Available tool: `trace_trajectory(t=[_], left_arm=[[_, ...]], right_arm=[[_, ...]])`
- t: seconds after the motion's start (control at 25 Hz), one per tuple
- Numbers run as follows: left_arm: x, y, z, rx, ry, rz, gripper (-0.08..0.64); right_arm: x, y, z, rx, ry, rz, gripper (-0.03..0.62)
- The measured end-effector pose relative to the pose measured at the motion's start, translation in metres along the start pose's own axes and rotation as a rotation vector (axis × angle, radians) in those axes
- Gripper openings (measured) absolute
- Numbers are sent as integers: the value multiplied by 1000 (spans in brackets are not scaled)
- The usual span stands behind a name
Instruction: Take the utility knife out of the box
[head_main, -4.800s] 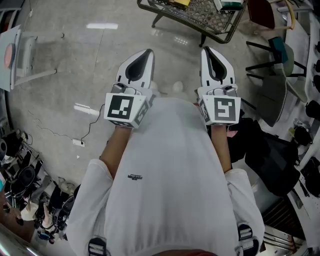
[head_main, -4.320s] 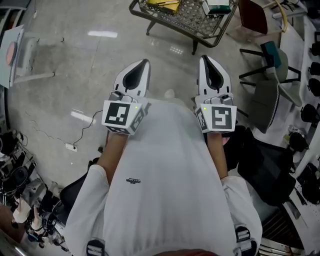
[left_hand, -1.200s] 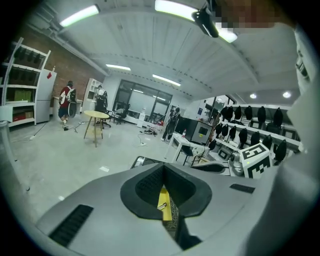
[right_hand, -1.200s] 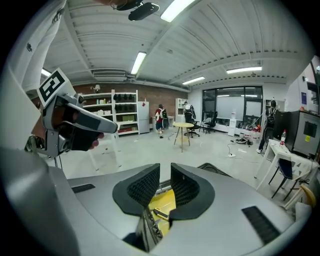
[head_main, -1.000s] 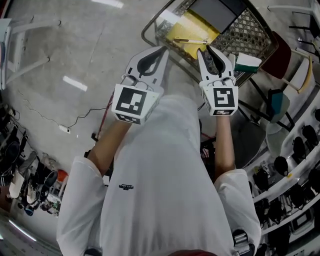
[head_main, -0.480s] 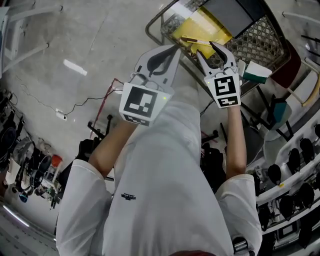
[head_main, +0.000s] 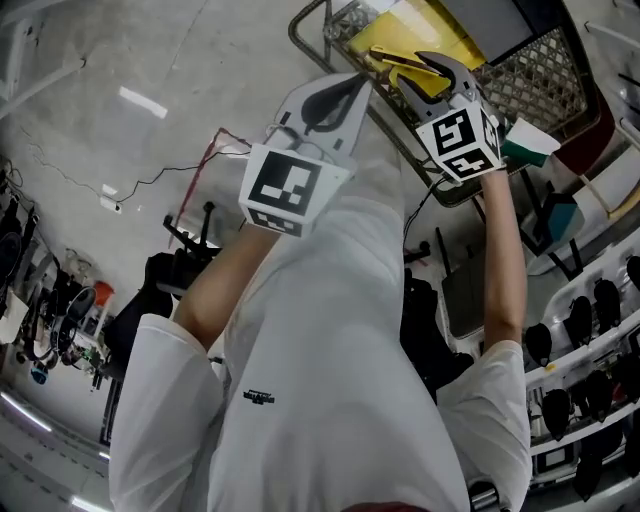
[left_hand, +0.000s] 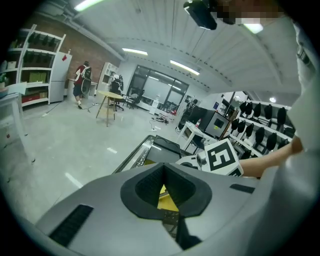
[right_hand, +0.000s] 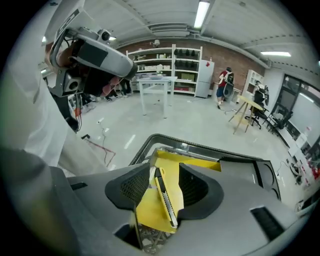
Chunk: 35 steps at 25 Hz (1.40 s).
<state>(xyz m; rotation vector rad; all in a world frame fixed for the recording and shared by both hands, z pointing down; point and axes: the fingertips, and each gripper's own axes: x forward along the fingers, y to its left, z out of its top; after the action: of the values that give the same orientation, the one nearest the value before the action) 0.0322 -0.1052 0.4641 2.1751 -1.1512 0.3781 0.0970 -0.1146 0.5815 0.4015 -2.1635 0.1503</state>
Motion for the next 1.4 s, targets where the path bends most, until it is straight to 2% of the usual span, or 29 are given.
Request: trace_trajectory(t=[0.2,0.52,0.76,0.96,1.12,1.24,1.4], left_arm=[[7,8,-18,-15,16,12,2],[12,17,-42,-64,38,25,2],[13,23,-53,-90,46,41,2],[13,21,-59,-85,67,23,2],[13,22,-60,-85,66,19,2],[14,25,-60,-84,64,20,2],[13,22,-54,-81,52,12,2]], right_arm=[[27,5,-19,-118,87,67,172],[67,10,-50,-237,205,141,170],[85,12,-63,-241,247,181,167],[97,13,-75,-249,274,211,153],[101,14,-82,-271,288,240,143],[102,13,-81,-276,293,255,106],[101,14,-82,-289,300,252,104]])
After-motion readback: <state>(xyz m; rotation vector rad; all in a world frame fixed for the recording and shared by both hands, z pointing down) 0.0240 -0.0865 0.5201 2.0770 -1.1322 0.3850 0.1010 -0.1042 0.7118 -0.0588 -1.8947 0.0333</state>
